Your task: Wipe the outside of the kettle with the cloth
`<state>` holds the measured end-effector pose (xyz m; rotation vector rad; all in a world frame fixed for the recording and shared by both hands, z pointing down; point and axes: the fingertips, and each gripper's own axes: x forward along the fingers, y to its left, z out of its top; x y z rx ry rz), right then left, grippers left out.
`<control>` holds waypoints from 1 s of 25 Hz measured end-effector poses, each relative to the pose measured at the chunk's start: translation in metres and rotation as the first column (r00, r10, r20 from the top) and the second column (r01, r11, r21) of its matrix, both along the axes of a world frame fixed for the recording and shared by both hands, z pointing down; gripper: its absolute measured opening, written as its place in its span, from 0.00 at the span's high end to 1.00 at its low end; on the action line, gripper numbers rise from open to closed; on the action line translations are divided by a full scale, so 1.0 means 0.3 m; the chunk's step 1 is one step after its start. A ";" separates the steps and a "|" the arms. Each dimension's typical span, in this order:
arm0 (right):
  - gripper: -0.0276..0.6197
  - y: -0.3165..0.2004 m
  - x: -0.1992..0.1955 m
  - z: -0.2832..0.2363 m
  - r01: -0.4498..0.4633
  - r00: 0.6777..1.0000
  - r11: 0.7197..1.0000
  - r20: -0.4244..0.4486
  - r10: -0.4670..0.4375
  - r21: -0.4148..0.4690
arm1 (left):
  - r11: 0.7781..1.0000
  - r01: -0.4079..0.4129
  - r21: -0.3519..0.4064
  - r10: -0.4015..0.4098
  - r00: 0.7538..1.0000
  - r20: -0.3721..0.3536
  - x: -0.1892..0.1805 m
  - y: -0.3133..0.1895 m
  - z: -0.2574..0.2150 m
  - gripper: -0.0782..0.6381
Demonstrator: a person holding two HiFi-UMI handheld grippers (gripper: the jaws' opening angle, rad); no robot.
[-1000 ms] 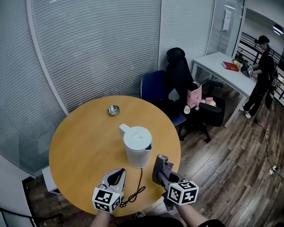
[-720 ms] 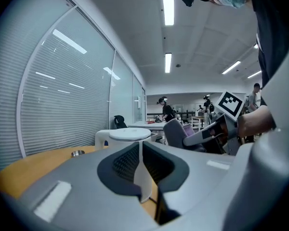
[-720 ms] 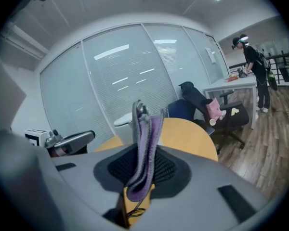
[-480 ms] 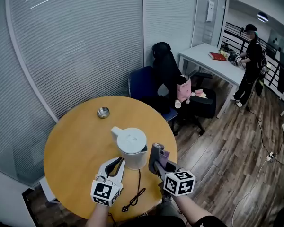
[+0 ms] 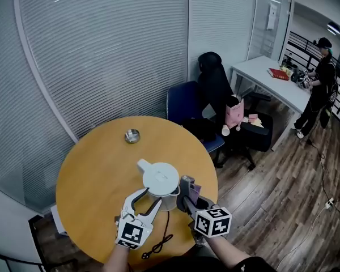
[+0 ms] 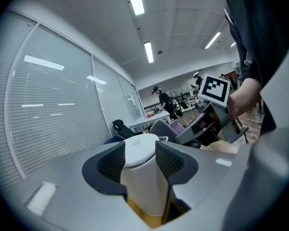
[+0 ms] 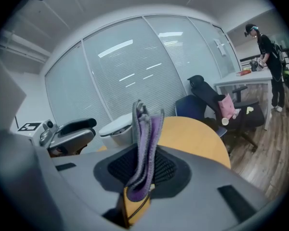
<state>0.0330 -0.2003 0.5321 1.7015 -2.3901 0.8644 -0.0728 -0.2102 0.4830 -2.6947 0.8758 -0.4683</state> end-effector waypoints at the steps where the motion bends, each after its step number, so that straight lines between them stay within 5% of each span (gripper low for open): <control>1: 0.83 -0.008 0.000 0.003 0.011 1.000 1.000 0.002 -0.011 -0.002 | 1.000 0.001 0.002 -0.001 1.000 0.023 0.006 -0.001 0.015 0.63; 4: 0.83 -0.025 0.003 0.030 0.035 0.999 0.999 0.008 -0.035 -0.021 | 1.000 0.005 -0.004 -0.005 0.998 0.067 0.024 -0.004 0.044 0.61; 12: 0.83 -0.069 0.020 0.210 0.074 0.997 0.988 -0.022 -0.077 -0.133 | 0.999 0.042 -0.028 -0.041 0.998 0.053 0.031 -0.015 0.061 0.60; 18: 0.83 -0.086 0.014 0.458 0.097 0.983 0.951 -0.121 -0.138 -0.295 | 0.997 0.059 -0.044 -0.058 0.998 0.020 0.038 -0.016 0.047 0.60; 25: 0.83 -0.110 0.024 0.551 0.096 0.973 0.925 -0.159 -0.164 -0.369 | 0.998 0.057 -0.036 -0.056 0.998 0.013 0.042 -0.020 0.036 0.60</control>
